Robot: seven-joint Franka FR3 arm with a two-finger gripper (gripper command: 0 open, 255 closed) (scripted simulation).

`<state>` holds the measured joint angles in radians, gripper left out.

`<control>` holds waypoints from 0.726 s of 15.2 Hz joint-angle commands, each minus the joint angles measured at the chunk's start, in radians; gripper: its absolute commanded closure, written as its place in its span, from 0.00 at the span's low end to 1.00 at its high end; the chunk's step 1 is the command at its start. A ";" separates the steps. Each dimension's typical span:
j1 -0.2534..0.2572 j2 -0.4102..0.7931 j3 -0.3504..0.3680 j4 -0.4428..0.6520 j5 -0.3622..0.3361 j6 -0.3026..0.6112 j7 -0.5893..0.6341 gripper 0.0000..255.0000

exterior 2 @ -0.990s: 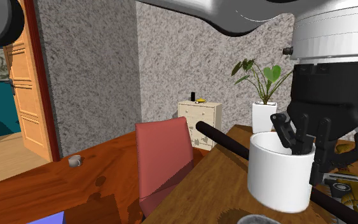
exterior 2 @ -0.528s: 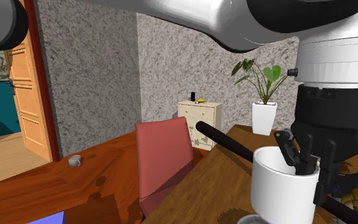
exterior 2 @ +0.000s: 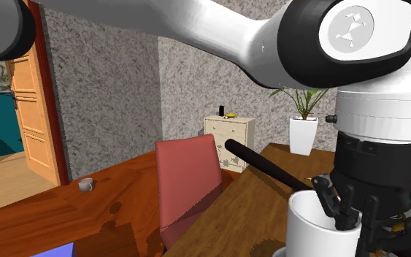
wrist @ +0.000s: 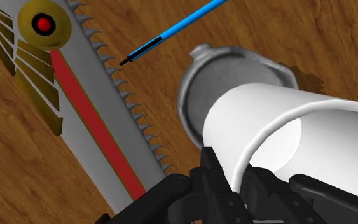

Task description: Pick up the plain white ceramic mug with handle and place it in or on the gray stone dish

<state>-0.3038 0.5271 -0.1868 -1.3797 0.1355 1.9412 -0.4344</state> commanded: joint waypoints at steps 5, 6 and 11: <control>0.002 0.009 0.002 -0.033 0.003 0.043 -0.002 1.00; 0.002 0.009 0.002 -0.033 0.003 0.043 -0.002 1.00; 0.001 0.009 0.002 -0.033 0.003 0.043 -0.003 0.00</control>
<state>-0.3024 0.5359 -0.1850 -1.4129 0.1385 1.9839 -0.4369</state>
